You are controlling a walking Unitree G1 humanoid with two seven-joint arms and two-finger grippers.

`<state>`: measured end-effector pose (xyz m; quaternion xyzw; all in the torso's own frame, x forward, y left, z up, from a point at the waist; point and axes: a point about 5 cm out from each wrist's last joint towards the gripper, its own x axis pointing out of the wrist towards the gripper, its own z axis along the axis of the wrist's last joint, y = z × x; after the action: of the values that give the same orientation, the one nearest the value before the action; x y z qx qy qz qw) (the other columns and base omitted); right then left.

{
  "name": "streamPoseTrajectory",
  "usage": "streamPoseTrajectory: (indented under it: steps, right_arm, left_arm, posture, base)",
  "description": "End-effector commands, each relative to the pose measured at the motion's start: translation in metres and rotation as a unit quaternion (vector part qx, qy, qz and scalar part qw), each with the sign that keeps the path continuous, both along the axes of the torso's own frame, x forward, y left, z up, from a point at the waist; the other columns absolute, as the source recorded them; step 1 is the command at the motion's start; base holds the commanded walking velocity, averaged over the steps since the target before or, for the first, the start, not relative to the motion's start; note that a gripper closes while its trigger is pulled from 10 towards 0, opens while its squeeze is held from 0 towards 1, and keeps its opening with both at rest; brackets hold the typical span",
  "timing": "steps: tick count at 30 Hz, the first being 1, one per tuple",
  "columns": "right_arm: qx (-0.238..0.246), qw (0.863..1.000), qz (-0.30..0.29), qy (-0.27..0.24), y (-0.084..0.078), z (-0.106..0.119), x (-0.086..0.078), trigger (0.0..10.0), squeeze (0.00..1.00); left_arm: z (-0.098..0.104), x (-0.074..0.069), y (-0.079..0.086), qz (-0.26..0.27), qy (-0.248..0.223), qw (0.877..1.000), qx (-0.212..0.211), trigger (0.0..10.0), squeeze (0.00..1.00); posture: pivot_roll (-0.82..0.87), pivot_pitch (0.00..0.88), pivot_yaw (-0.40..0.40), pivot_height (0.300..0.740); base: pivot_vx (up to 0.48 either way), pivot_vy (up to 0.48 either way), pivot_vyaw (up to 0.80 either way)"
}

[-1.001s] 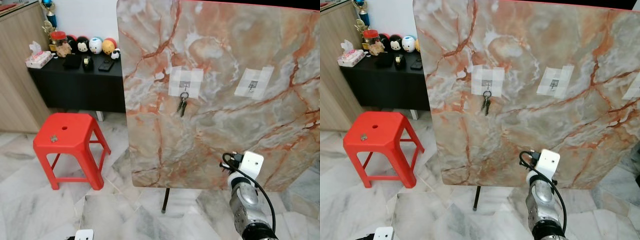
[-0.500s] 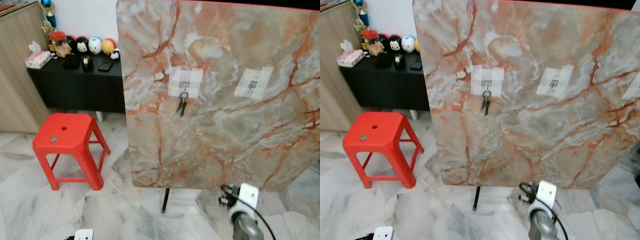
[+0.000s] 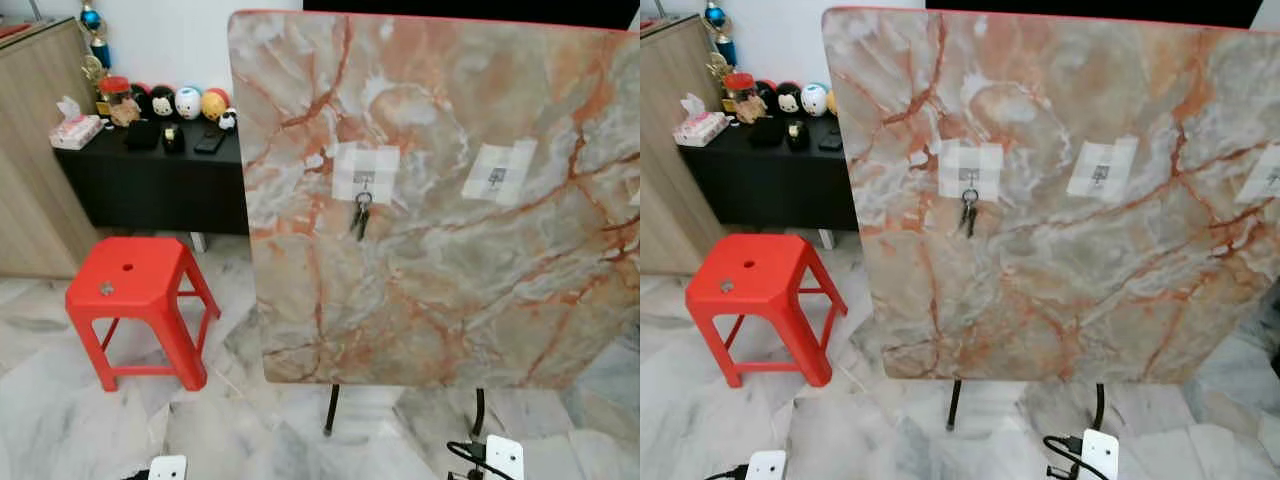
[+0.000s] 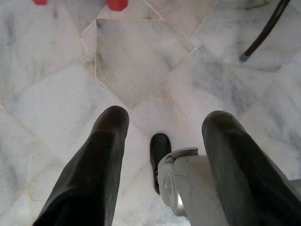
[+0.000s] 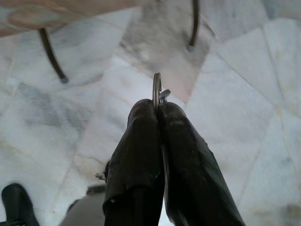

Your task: Hang keys on a hook

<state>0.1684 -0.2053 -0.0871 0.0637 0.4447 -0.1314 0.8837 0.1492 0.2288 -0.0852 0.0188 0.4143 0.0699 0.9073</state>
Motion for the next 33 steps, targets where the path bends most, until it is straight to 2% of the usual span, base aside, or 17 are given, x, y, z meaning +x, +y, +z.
streamPoseTrajectory:
  steps: [1,4,16,29,30,33]
  right_arm:
    - [-0.001,1.0,-0.001,-0.019,-0.001,0.005,0.009,10.0,0.0]
    - [0.003,1.0,-0.001,-0.031,0.001,0.007,0.015,10.0,0.0]
    - [0.007,0.999,-0.006,-0.048,0.001,0.011,0.023,10.0,0.0]
    - [0.017,0.996,-0.03,-0.081,0.002,0.019,0.036,10.0,0.0]
    - [0.005,0.994,-0.041,-0.1,-0.002,0.025,0.045,10.0,0.0]
    - [-0.006,0.991,-0.057,-0.12,-0.006,0.032,0.053,10.0,0.0]
  left_arm:
    - [-0.002,-0.004,0.002,0.007,0.009,1.0,-0.002,10.0,0.0]
    - [-0.002,-0.004,0.002,0.007,0.008,1.0,-0.003,10.0,0.0]
    - [-0.001,-0.004,0.002,0.008,0.003,1.0,-0.002,10.0,0.0]
    - [-0.002,-0.004,0.001,0.001,0.008,1.0,0.0,10.0,0.0]
    - [-0.002,-0.004,0.002,0.001,0.009,1.0,0.0,10.0,0.0]
    - [-0.002,-0.004,0.002,0.0,0.009,1.0,0.0,10.0,0.0]
  posture:
    - [0.0,0.0,-0.081,0.74]
    - [0.0,0.0,-0.081,0.74]
    - [0.0,0.0,-0.081,0.74]
    - [0.0,0.0,-0.081,0.74]
    - [0.0,0.0,-0.08,0.74]
    - [0.0,0.0,-0.077,0.74]
  base:
    - [0.3,0.0,0.0]
    - [0.3,0.0,0.0]
    - [0.309,0.0,0.0]
    - [0.0,0.0,0.0]
    - [0.0,0.0,0.0]
    - [0.0,0.0,0.0]
